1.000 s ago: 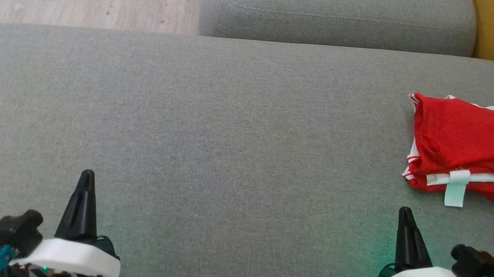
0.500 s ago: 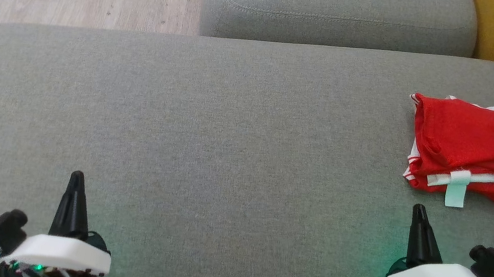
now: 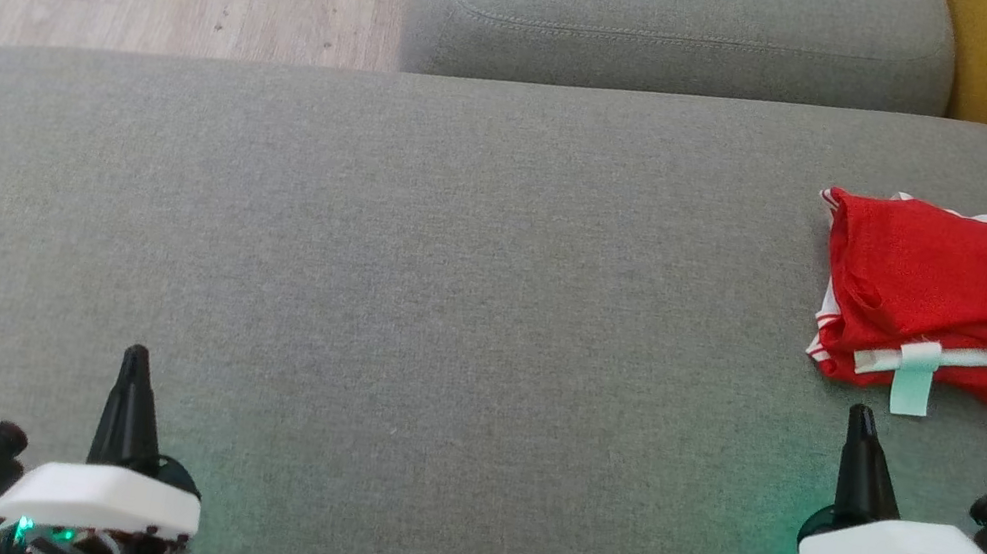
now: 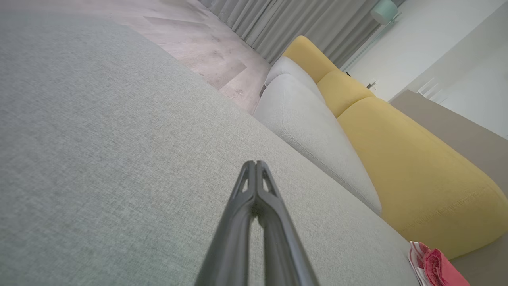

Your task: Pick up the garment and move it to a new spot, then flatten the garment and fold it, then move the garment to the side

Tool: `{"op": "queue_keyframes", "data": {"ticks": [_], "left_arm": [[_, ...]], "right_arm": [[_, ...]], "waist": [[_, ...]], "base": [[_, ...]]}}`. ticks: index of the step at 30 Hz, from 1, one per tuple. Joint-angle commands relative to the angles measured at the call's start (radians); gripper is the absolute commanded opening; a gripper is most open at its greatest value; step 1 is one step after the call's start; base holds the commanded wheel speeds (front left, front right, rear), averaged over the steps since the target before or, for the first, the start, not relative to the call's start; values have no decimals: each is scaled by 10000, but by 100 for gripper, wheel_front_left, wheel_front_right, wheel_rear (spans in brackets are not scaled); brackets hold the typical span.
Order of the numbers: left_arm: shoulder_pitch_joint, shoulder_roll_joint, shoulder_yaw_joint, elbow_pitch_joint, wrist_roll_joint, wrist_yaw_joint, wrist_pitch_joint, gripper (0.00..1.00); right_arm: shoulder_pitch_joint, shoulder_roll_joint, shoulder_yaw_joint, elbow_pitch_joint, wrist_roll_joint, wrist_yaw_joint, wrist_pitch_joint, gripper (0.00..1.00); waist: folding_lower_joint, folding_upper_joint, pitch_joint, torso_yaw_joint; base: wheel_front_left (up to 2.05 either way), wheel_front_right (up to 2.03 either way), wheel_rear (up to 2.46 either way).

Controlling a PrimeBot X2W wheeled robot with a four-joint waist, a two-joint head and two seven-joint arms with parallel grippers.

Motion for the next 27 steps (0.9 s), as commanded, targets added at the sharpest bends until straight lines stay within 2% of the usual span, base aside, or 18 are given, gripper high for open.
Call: {"op": "queue_keyframes", "data": {"ticks": [1, 27], "left_arm": [[-519, 29, 232, -389, -268, -63, 61, 0], [-589, 44, 715, -479, -2710, -254, 797, 0]], "right_arm": [[-284, 11, -36, -426, 310, -3, 79, 0], [-126, 21, -512, -1003, 2923, -4, 798, 0]], "waist": [[0, -1, -1, 2], [0, -1, -13, 38]], "base": [[0, 0, 0], [0, 0, 0]]}}
